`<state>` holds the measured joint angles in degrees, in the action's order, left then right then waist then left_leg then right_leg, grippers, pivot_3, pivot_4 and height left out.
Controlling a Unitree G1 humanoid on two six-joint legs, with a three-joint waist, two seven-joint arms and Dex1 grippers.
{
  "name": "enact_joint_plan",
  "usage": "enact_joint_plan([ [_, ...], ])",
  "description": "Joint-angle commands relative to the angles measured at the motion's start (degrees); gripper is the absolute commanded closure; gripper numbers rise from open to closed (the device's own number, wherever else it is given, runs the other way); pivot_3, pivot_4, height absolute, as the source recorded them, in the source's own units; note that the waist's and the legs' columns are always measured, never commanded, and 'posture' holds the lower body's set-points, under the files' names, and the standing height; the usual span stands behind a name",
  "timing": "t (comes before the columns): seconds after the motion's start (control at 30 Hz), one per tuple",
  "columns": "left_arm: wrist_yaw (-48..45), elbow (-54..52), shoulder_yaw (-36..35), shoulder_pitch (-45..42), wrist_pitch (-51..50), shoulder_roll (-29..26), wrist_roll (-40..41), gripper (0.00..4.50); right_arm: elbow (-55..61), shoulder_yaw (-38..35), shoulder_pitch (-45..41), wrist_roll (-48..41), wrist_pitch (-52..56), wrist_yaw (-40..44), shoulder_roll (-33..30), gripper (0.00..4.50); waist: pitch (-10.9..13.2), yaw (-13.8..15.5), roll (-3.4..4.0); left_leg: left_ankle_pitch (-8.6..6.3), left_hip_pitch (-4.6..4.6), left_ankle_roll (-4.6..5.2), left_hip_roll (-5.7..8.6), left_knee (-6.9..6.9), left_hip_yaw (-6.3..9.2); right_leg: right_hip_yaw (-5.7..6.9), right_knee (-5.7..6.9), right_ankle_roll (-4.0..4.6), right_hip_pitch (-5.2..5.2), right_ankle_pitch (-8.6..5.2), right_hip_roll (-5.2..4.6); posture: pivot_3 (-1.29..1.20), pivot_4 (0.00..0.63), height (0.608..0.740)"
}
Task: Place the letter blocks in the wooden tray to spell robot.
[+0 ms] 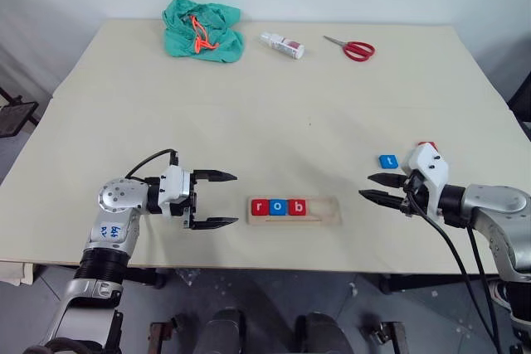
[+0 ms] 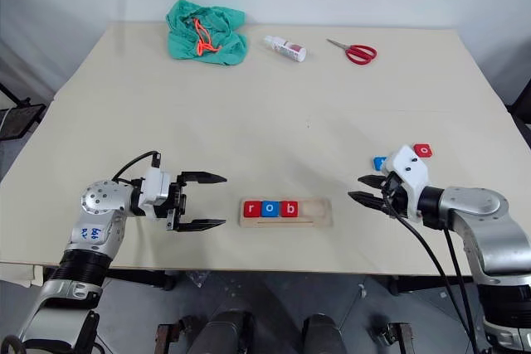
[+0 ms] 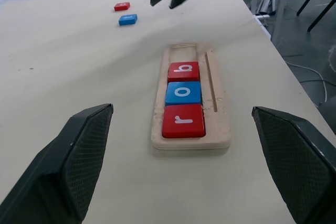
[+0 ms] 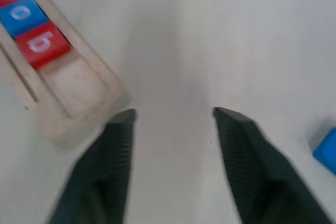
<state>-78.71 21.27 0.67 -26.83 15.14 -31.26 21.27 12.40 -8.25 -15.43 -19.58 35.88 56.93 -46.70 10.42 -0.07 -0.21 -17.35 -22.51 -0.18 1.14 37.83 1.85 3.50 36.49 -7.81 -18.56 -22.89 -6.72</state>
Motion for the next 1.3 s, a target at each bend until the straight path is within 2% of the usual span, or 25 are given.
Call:
enact_joint_plan([
  [0.03, -0.2, -0.8, -0.3, -0.8, 0.8, 0.2, 0.2, 0.0, 3.2, 2.6, -2.1, -1.2, 1.3, 1.1, -1.3, 3.72, 0.0, -0.1, 0.0, 0.0, 0.0, 0.0, -0.01, 0.0, 0.0, 0.0, 0.0, 0.0, 0.0, 0.0, 0.01, 0.0, 0.15, 0.74],
  [0.1, -0.2, -1.2, -0.3, -0.6, 0.8, 0.2, 0.3, 0.0, 4.0, 4.9, -3.1, -1.6, 2.0, 1.8, -1.0, 4.45, 0.0, 0.0, 0.0, 0.0, 0.0, 0.0, 0.0, 0.0, 0.0, 0.0, -0.01, 0.0, 0.0, 0.0, 0.0, 0.0, 0.15, 0.74],
  [0.13, -0.2, -1.5, -0.4, -0.3, 0.7, 0.2, 0.3, 0.0, 4.4, 6.8, -3.9, -1.6, 2.2, 2.3, -0.6, 4.48, 0.0, 0.0, 0.0, 0.0, 0.0, 0.0, 0.0, 0.0, 0.01, 0.01, 0.0, 0.0, 0.0, 0.0, 0.0, 0.0, 0.15, 0.74],
  [0.3, 0.1, -2.9, -0.4, 0.6, 0.5, 0.0, 0.4, 0.0, 3.3, 14.6, -6.7, -0.4, 1.0, 3.8, 1.7, 4.48, 0.0, 0.0, 0.0, 0.0, -0.01, 0.0, 0.0, 0.01, 0.05, 0.02, 0.0, 0.0, 0.0, 0.0, 0.0, 0.0, 0.15, 0.74],
  [0.47, 1.1, -4.7, -1.1, 2.0, 0.2, -0.6, 0.5, 0.0, -1.9, 19.3, -9.2, 2.4, -2.7, 4.6, 3.2, 4.48, 0.0, 0.0, 0.0, 0.0, -0.02, 0.0, 0.03, 0.04, 0.09, 0.03, 0.0, 0.0, 0.01, 0.0, -0.01, 0.0, 0.15, 0.74],
  [0.7, 2.6, -6.9, -1.7, 3.7, -0.6, -1.4, 0.7, 0.0, -6.1, 21.7, -10.3, 4.3, -6.3, 6.2, 4.5, 4.48, 0.0, -0.1, 0.0, 0.0, -0.02, 0.0, 0.02, 0.03, 0.12, 0.03, -0.01, 0.0, 0.02, 0.0, -0.01, 0.0, 0.15, 0.74],
  [0.9, 3.5, -8.0, -1.9, 4.5, -1.0, -1.8, 0.8, 0.0, -9.4, 24.5, -11.5, 6.1, -8.9, 6.7, 8.3, 4.48, 0.0, -0.3, 0.0, 0.0, 0.02, -0.01, -0.04, 0.02, 0.11, 0.03, 0.01, 0.0, 0.02, 0.0, 0.05, 0.0, 0.15, 0.74],
  [1.17, 4.0, -7.5, -1.7, 3.7, -1.0, -1.5, 0.6, 0.0, -11.9, 24.7, -13.4, 7.6, -10.1, 6.4, 11.0, 4.48, 0.0, -0.2, 0.0, 0.0, 0.02, -0.01, -0.02, 0.02, 0.12, 0.03, 0.02, 0.0, 0.02, 0.0, 0.04, 0.0, 0.15, 0.74],
  [1.3, 3.8, -6.3, -1.4, 2.7, -0.8, -1.2, 0.4, 0.0, -11.5, 22.7, -13.7, 7.8, -9.2, 5.6, 9.7, 4.48, 0.0, -0.2, 0.0, 0.0, 0.03, -0.01, -0.03, 0.03, 0.12, 0.03, 0.02, 0.0, 0.02, 0.0, 0.04, 0.0, 0.15, 0.74],
])
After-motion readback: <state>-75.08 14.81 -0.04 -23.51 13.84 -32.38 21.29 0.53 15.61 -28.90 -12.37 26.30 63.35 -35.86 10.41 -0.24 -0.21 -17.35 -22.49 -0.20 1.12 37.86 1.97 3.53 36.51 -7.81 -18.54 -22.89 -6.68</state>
